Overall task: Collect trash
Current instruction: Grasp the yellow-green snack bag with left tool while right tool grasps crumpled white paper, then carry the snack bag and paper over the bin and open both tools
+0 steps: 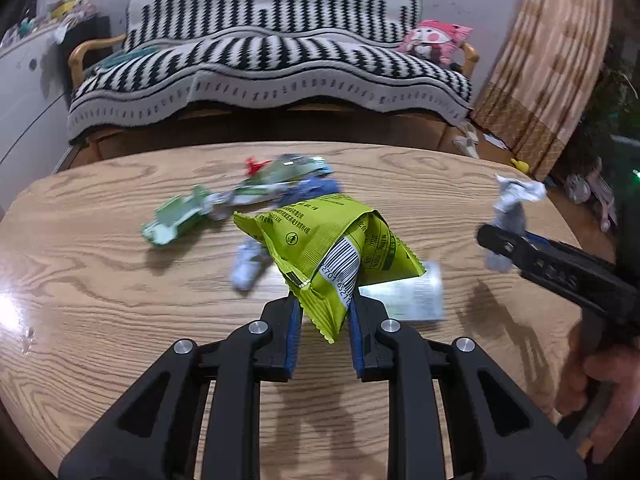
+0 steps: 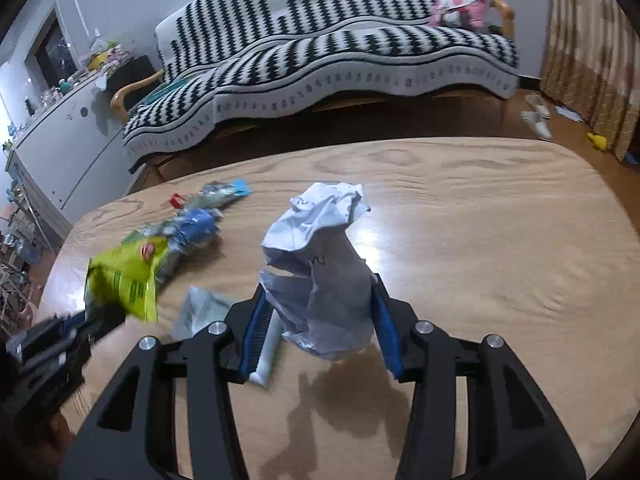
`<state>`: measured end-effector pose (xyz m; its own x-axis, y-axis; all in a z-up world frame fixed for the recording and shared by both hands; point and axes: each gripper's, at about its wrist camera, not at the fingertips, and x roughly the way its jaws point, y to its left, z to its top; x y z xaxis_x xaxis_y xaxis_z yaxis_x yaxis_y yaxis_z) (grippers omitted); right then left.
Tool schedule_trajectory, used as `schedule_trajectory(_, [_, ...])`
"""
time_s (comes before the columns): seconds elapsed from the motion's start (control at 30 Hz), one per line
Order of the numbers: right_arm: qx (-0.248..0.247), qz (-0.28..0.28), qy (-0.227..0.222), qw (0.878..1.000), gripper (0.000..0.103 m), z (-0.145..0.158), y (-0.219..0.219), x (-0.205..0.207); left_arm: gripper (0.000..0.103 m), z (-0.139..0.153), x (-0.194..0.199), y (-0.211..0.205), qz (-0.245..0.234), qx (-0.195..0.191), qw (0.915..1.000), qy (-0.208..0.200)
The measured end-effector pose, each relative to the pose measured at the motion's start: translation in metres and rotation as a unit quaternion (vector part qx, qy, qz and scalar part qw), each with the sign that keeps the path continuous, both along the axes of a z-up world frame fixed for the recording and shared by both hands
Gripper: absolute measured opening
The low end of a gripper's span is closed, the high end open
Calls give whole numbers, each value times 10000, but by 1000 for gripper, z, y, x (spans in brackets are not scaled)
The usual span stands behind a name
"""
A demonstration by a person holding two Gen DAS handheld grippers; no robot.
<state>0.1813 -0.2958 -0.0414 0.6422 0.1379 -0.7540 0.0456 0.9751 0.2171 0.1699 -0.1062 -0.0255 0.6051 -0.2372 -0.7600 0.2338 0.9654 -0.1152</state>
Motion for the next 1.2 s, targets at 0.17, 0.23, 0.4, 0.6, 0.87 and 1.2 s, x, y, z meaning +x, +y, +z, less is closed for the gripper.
schedule_trajectory(0.17, [-219, -451, 27, 9987, 47, 10, -60, -68, 20, 9, -23, -54, -434, -8, 9990, -44])
schedule_trajectory(0.23, [-292, -682, 30, 9972, 47, 12, -88, -98, 20, 15, -40, -87, -738, -53, 9972, -80])
schedule_trajectory(0.4, [-388, -1428, 16, 9890, 48, 17, -170, -189, 20, 21, -89, -168, -1513, -106, 9883, -160])
schedule_trajectory(0.6, [-311, -2383, 138, 9706, 48, 4, -268, -292, 20, 9, -167, -282, -2702, -163, 9626, -46])
schedule_trajectory(0.87, [163, -3486, 858, 9332, 48, -47, -376, -403, 20, -23, -255, -397, -3934, 33, 9194, 41])
schedule_trajectory(1.2, [536, -3545, 1539, 9208, 50, -100, -415, -443, 20, -56, -289, -460, -4365, 197, 8991, 272])
